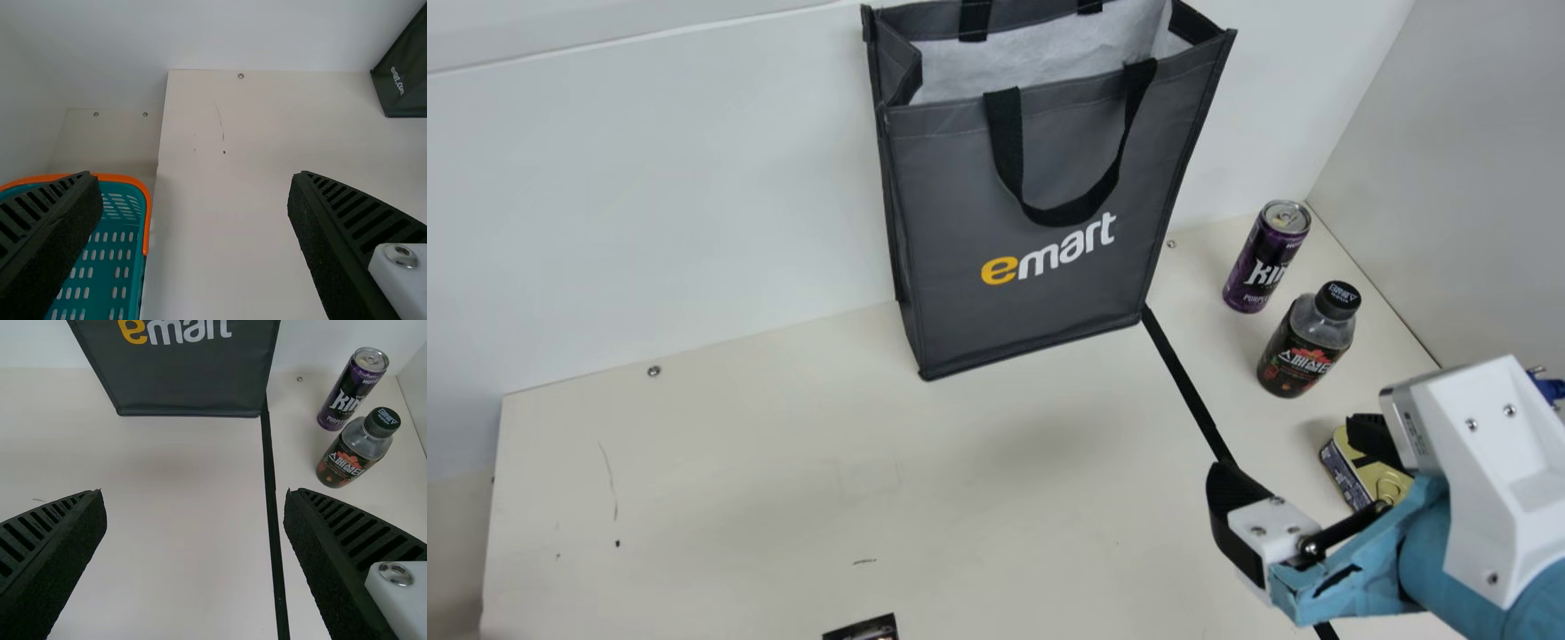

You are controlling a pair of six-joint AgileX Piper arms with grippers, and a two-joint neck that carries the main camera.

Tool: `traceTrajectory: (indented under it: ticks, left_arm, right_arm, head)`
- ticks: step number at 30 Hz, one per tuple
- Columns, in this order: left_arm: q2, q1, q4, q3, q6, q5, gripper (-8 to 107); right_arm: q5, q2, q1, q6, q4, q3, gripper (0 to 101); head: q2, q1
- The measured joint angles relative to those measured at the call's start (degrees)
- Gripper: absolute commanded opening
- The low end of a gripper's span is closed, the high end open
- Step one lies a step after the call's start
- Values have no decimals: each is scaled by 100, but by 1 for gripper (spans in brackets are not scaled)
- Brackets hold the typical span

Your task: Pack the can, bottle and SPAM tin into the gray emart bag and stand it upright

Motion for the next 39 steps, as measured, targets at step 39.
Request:
traceTrajectory:
  ticks: [39]
  left_arm:
    - [0,0,0,0,0,0,90]
  right_arm:
    - [-100,1346,1246,-647,-1270,-1492,95]
  head:
    - [0,0]
